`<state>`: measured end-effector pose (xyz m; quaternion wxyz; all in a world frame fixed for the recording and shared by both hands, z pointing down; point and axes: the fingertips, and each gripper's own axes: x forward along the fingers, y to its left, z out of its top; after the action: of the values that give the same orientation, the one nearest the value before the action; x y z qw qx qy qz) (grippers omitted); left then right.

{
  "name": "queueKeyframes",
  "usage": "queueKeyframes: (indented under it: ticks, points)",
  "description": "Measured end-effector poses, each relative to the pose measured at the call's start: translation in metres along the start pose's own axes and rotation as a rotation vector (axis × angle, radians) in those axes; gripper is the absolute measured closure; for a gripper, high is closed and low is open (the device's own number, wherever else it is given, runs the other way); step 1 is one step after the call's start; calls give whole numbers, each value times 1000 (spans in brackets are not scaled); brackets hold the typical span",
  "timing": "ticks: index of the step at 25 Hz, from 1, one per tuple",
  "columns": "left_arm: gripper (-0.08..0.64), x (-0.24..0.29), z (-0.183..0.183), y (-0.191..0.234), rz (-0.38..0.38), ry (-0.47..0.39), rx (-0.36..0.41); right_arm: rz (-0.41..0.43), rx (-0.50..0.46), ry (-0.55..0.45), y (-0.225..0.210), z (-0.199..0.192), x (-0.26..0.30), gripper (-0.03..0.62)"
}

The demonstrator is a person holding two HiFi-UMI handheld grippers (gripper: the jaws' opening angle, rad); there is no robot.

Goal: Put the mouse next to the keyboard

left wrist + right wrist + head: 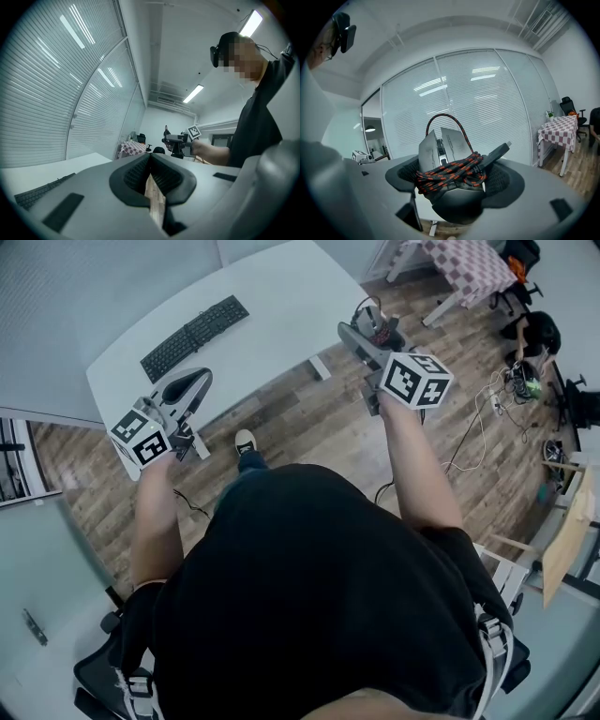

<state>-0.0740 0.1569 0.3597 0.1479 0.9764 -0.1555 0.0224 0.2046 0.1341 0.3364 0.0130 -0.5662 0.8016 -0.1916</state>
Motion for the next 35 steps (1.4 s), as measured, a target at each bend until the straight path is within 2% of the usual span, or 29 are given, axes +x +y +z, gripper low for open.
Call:
queueKeyframes:
  ticks: [14, 35]
  points:
    - [538, 13, 6, 57, -34, 20, -17, -38, 7, -6, -12, 8, 46, 181]
    - [538, 18, 10, 134, -14, 25, -52, -46, 8, 10, -21, 12, 111, 181]
